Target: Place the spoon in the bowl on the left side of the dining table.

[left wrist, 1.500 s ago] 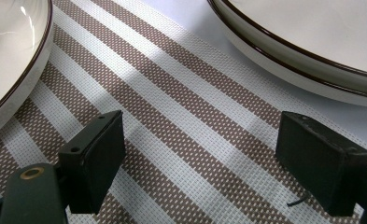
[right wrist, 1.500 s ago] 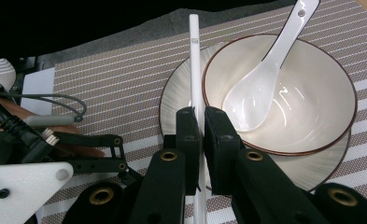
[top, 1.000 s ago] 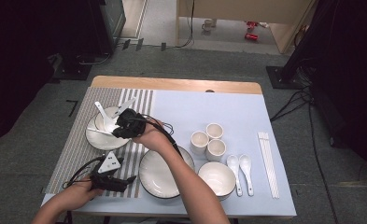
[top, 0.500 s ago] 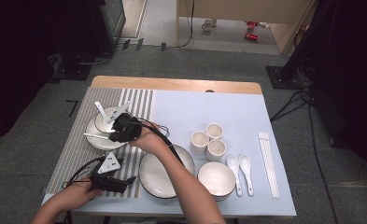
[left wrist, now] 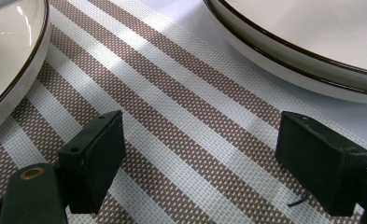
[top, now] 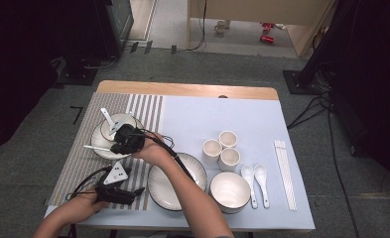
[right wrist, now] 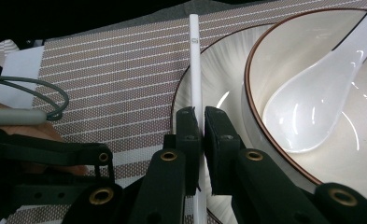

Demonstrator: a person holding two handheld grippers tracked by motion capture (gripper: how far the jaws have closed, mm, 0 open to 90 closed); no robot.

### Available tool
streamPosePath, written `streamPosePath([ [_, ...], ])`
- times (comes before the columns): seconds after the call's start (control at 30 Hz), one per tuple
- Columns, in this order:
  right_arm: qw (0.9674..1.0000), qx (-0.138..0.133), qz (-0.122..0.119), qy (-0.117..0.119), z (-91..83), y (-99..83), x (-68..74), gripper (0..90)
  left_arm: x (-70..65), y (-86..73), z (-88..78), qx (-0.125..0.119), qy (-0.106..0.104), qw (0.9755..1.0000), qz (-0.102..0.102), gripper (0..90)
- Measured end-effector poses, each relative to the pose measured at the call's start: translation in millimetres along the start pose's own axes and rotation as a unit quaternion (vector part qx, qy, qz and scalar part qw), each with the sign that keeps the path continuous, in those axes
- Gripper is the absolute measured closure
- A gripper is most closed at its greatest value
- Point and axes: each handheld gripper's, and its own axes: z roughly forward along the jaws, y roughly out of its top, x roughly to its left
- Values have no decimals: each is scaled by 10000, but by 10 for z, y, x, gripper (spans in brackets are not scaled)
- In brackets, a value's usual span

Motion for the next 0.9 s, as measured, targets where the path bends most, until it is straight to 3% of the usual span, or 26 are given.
streamPosePath([
  [0.9,9999,112,96,-77,222,-16,-56,850,-4,-4,-5,7,-6,10000,-15,159],
])
